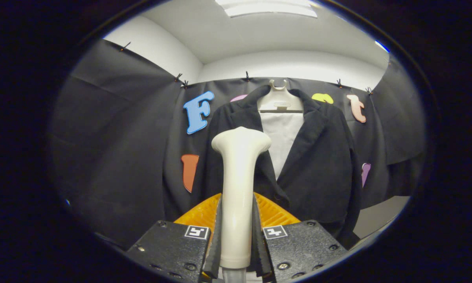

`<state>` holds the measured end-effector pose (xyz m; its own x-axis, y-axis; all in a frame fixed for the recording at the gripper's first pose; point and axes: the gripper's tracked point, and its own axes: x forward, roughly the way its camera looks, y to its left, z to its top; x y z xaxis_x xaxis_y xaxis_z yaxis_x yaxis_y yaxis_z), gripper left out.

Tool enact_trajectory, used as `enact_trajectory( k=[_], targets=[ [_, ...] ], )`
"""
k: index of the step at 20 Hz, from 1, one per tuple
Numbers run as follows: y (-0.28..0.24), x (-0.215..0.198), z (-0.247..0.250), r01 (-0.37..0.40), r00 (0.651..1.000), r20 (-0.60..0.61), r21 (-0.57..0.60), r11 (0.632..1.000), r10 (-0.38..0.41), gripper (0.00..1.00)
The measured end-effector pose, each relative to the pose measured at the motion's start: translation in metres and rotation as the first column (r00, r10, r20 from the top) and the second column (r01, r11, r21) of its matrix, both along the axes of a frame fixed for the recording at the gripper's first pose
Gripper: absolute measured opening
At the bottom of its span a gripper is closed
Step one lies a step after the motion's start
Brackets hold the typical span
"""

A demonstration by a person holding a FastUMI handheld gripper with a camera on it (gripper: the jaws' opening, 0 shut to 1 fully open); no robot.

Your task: Iron the clothes twice with a garment steamer, once on the left side and once on the right side.

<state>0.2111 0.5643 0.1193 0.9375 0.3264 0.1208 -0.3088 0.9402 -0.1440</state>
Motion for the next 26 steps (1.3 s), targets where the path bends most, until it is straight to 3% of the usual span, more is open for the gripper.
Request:
enact_trajectory(
  k=[11,26],
  targets=[
    [-0.031,-0.041,-0.058,0.054,0.992,-0.114,-0.022,0.998,-0.056,0.37],
    [-0.052,-0.054,-0.141,0.093,0.956,-0.267,-0.124,0.988,-0.124,0.37]
  ],
)
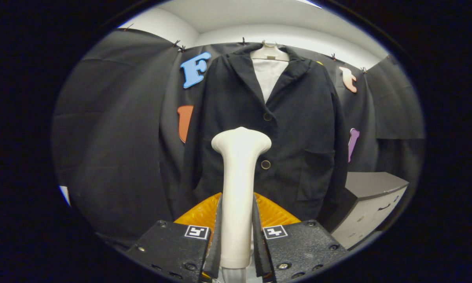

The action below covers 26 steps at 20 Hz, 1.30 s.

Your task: Iron the clothes twice with a garment steamer, once on the left side and once on the right side.

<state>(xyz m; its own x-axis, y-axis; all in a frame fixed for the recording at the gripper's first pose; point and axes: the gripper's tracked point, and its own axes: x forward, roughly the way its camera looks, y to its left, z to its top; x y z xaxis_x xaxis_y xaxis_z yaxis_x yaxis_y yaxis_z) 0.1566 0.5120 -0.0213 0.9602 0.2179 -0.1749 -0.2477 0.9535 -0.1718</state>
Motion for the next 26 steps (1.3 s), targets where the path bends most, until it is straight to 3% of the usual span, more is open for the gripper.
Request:
enact_trajectory(
  k=[6,14,26],
  targets=[
    [-0.006,0.009,-0.023,-0.005,0.999,-0.054,-0.042,0.999,0.002,0.37],
    [-0.023,-0.008,-0.076,-0.007,0.99,-0.139,-0.099,0.995,-0.007,0.37],
    [-0.048,-0.022,-0.136,-0.012,0.951,-0.306,-0.161,0.987,-0.038,0.37]
  ],
)
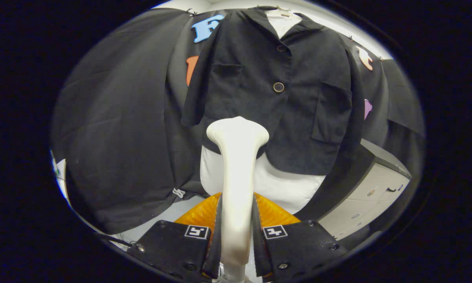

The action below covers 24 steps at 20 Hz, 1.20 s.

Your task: Iron the clothes twice with a garment steamer, once on the left side and once on the right side.

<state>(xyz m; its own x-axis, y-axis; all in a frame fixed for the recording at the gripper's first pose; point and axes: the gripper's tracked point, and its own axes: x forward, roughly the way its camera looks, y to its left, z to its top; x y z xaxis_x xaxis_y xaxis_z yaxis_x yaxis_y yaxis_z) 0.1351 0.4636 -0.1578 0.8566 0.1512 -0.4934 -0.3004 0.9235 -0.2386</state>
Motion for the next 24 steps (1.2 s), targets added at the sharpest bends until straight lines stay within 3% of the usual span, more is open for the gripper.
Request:
enact_trajectory(
  k=[8,16,24],
  targets=[
    [-0.054,-0.044,-0.021,0.055,0.997,-0.053,-0.026,0.998,-0.057,0.37],
    [-0.155,-0.058,0.024,0.186,0.982,-0.013,-0.035,0.982,-0.187,0.37],
    [-0.226,-0.09,0.08,0.139,0.99,0.026,0.035,0.99,-0.14,0.37]
  ],
)
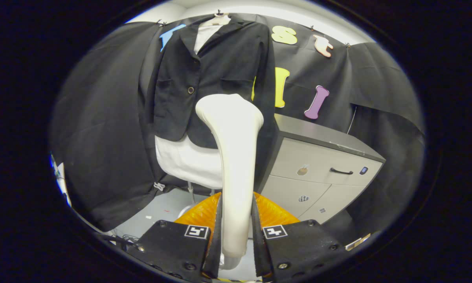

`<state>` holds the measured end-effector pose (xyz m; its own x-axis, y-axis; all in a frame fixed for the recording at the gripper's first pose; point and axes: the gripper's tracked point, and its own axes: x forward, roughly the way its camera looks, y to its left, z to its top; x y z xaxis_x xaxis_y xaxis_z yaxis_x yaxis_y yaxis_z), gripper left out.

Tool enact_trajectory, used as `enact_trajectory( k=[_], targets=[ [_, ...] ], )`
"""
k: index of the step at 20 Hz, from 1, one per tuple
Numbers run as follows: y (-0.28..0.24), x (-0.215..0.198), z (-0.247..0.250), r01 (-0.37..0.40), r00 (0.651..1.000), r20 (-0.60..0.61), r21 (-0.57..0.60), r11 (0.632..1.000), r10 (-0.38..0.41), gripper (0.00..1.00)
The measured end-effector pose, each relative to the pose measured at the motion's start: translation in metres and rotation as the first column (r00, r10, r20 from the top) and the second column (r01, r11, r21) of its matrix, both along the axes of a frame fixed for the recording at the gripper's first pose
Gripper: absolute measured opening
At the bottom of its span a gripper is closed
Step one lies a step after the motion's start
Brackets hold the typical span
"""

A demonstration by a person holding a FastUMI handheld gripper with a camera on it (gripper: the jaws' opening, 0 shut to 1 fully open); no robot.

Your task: Iron the clothes twice with a garment steamer, once on the left side and once on the right side.

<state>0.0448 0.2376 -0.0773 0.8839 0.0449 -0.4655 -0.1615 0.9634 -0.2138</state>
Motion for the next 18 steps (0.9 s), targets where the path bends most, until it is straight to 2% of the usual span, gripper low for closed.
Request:
enact_trajectory(
  k=[9,18],
  targets=[
    [-0.126,-0.049,0.065,0.017,0.997,0.073,0.082,0.996,-0.023,0.37],
    [-0.224,-0.095,0.062,0.02,0.999,0.044,0.117,0.993,-0.025,0.37]
  ],
)
